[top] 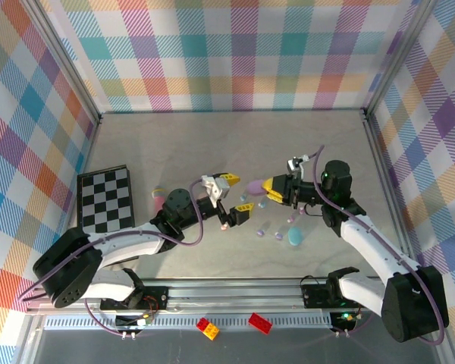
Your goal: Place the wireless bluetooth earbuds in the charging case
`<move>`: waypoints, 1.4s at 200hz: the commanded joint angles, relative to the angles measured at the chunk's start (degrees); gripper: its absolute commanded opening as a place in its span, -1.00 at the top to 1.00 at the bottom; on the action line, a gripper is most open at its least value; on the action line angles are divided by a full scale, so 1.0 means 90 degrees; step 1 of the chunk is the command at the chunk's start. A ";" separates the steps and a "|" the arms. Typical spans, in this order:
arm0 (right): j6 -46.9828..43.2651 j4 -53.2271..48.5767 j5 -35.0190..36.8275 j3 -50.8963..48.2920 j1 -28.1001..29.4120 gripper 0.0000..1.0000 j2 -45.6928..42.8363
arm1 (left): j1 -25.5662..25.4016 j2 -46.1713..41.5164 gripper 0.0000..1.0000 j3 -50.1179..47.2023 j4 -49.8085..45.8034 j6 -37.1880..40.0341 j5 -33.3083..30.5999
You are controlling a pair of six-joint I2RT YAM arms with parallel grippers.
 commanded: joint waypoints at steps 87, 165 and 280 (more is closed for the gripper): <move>0.1484 0.2320 -0.0139 -0.0288 -0.0028 0.66 -0.0102 | 0.0061 0.1122 -0.61 0.0391 0.2454 0.0048 0.0959; 0.1224 0.2087 -0.0278 -0.0294 -0.0028 0.66 -0.0122 | 0.0093 0.1318 -0.18 0.0671 0.2468 -0.0183 0.1225; 0.1162 0.1927 -0.0258 -0.0254 -0.0030 0.66 -0.0191 | 0.0098 0.1440 0.18 0.0803 0.2466 -0.0366 0.1365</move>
